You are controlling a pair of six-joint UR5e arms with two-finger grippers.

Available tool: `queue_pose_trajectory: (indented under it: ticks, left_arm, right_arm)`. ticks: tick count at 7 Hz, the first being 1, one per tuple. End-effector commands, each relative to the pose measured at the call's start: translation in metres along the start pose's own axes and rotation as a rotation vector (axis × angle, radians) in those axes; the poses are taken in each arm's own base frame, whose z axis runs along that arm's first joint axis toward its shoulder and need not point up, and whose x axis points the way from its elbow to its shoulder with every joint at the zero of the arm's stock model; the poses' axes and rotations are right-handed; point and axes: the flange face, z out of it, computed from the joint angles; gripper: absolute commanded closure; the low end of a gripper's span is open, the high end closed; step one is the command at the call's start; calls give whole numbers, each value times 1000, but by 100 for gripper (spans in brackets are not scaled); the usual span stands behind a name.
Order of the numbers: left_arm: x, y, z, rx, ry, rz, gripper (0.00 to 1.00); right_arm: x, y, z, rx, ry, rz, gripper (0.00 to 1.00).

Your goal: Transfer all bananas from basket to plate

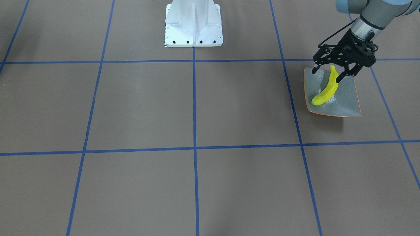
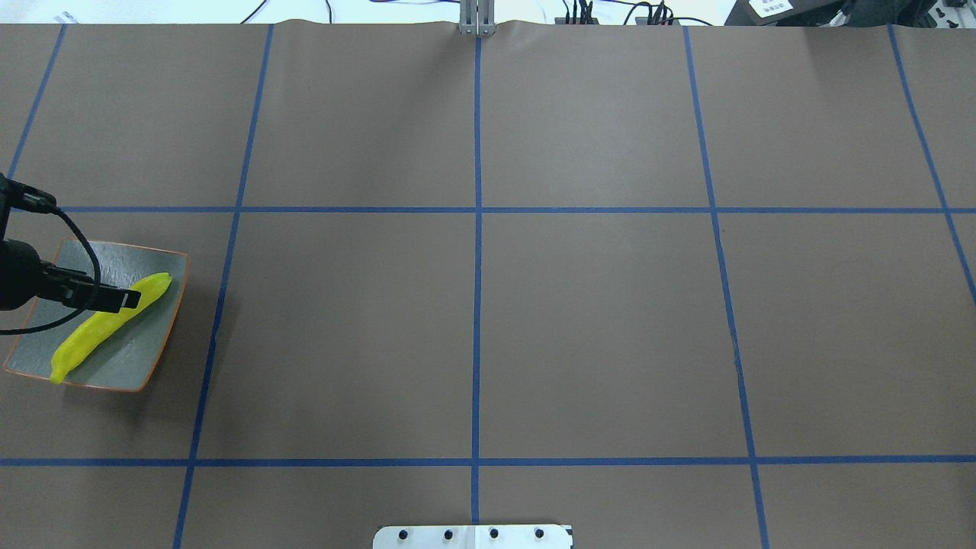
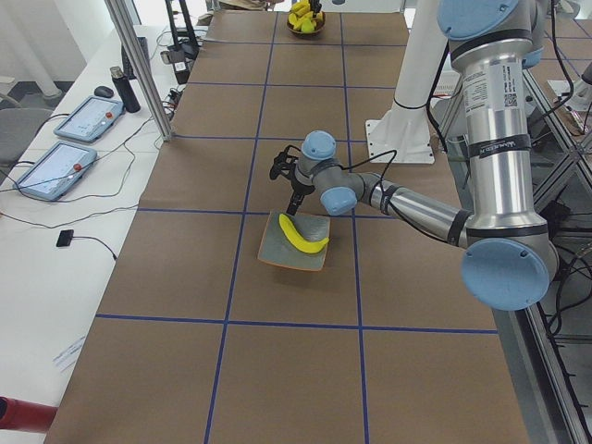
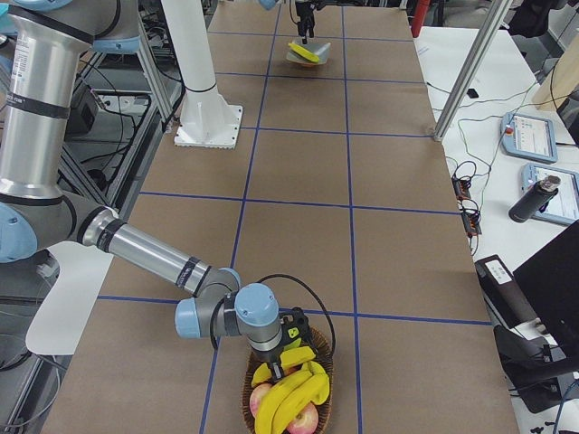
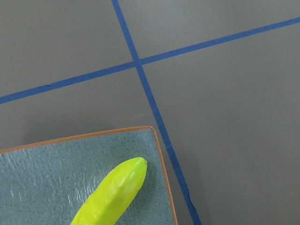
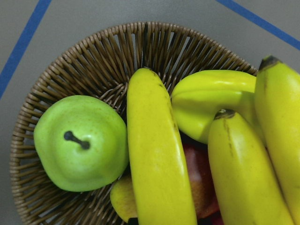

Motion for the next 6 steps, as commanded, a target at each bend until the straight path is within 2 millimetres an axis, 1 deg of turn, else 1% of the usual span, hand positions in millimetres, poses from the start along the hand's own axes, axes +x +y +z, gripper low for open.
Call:
queue_pose_trajectory:
  ticks: [1,2,3,4,6]
  left_arm:
    - [0,0,-1,0,1,0,0]
    - [0,0,-1,1,0,-1,0]
    - [-1,1,-1,-1,0,-1,0]
    - [-1,1,-1,-1,0,-1,0]
    - [0,0,-1,1,2,-1,0]
  right_arm:
    - [-3,-4,-4,13,-7,-21,100]
    - [-6,-10,-11,30,-10,-30,100]
    - [-11,-14,-21,44,-7,-34,100]
    - [-15,-22,-35,61,-19,-34,100]
    - [-17,-37,-76,92,-17,3,100]
